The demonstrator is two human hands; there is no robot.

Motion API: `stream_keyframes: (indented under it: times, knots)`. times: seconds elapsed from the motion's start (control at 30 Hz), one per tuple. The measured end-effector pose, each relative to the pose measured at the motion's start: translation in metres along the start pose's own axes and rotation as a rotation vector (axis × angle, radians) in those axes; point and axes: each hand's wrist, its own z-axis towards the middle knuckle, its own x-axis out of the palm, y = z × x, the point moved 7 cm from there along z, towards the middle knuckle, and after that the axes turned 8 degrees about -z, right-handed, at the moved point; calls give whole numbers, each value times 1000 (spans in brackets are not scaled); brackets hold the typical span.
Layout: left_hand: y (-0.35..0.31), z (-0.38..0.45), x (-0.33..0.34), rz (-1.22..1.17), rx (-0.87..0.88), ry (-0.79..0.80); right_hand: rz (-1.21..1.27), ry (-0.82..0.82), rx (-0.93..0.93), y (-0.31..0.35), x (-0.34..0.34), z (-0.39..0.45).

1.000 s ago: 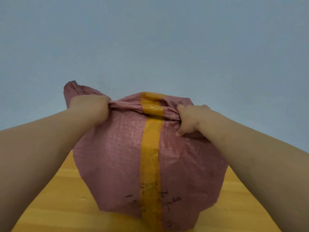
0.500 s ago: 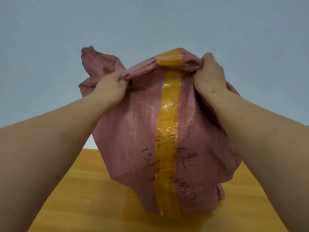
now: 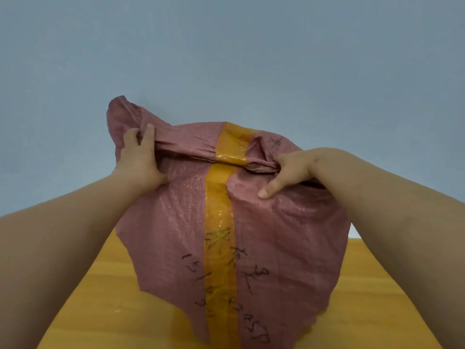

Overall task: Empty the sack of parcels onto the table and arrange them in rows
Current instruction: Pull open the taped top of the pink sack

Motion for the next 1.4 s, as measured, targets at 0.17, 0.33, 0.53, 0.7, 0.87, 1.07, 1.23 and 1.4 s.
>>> stream_keyframes:
  times: [0.17,0.33,0.53,0.7,0.87,1.07,1.23,1.4]
  knots:
    - [27,-5,3,-44,-274,60,-340,-272,-10,6,-2,15]
    - [10,3,-10,159,-109,69,-388,-432,0,10,-10,16]
    - [-18,17,-39,-521,-269,-57,65,-746,84,2,-65,2]
    - [-62,20,-72,-940,-81,-371,352,-1063,127,-10,-97,-28]
    - [-66,25,-32,-613,18,-136,129,-697,118,-8,-69,5]
    - [-65,28,-56,-595,52,-307,361,-962,79,-14,-87,-17]
    - [-38,4,0,-95,53,164,48,-488,96,-13,-22,23]
    - [-2,-5,-10,169,-68,35,-146,-436,148,-17,-11,23]
